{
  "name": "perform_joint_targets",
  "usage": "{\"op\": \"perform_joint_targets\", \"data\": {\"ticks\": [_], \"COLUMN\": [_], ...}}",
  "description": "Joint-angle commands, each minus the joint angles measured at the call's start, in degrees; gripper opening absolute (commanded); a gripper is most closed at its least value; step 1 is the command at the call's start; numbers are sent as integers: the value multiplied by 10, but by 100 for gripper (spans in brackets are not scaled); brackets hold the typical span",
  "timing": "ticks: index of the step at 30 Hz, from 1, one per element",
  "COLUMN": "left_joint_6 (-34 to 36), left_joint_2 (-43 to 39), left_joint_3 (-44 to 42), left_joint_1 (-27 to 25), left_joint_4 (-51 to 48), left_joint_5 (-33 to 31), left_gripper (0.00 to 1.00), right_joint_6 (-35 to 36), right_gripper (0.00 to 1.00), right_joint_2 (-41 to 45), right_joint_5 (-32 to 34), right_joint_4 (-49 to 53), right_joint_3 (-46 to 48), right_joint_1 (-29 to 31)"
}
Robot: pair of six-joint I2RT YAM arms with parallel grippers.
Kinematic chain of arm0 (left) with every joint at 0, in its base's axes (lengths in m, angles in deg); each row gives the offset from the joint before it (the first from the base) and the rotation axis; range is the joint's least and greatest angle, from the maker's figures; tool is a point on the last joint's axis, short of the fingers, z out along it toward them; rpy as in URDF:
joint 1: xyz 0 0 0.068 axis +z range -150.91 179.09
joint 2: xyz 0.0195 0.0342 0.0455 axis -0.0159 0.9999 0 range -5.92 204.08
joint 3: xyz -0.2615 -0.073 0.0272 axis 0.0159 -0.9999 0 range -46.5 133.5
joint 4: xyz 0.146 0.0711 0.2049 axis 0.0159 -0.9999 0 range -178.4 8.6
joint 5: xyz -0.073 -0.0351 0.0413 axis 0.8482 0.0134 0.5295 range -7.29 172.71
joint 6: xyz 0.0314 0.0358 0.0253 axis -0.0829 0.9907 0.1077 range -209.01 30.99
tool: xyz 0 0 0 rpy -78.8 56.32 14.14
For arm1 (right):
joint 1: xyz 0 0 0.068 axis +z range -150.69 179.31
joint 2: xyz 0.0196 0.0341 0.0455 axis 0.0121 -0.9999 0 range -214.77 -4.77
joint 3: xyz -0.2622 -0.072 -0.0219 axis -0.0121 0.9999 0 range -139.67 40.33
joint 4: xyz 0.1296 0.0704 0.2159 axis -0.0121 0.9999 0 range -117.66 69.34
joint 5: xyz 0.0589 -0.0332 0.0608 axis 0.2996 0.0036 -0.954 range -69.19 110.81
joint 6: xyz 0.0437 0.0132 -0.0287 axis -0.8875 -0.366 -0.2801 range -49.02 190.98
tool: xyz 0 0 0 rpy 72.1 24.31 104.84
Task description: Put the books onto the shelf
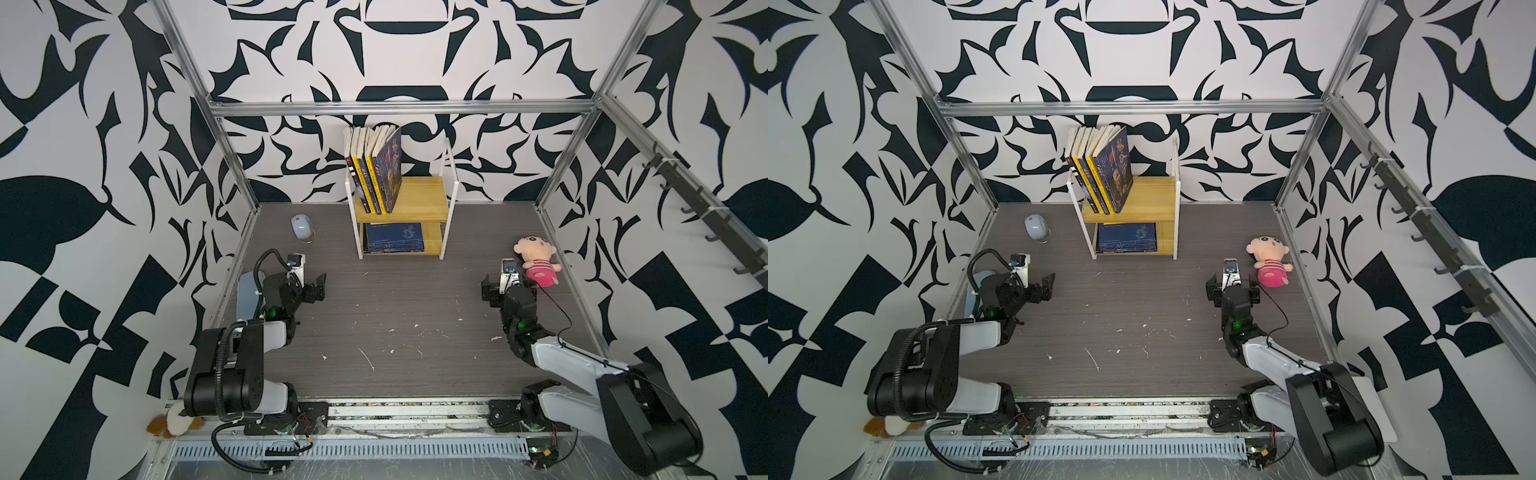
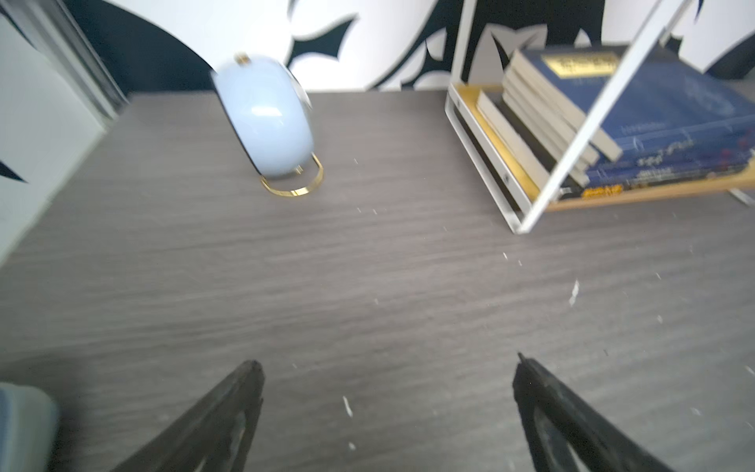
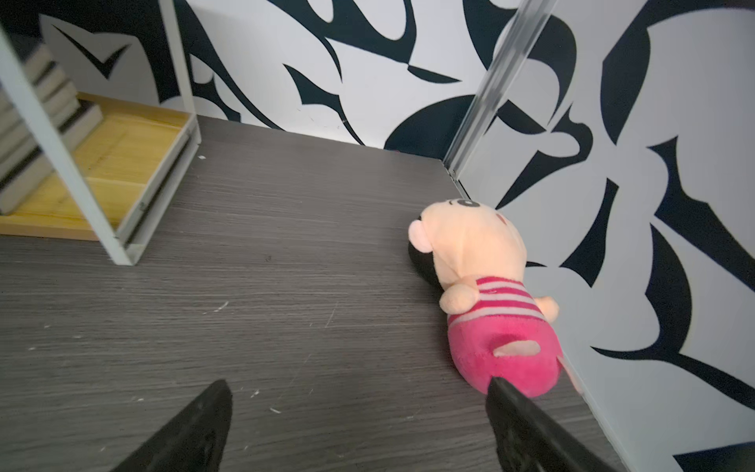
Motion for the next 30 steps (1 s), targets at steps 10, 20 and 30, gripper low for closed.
{"op": "perform_joint_targets", "data": {"ticks": [10,20,30], "left_joint_6": [-62,-66,-65], "left_joint_2": [55,59,59], "left_joint_3": [34,30,29], "left_joint_1": [32,35,35], "left_joint_4": [14,31,32], "left_joint_5": [-51,-53,-51], "left_gripper": [100,100,100], "right_joint_6": [-41,-67,-51], "right_gripper": [98,99,99], "right_joint_2": [-187,-210,-210], "right_joint_5": [-38,-13,-46], "right_joint_4": [-270,-158,-158], "right_joint_3": [24,-47,-47], "right_joint_1": [-41,-56,-56]}}
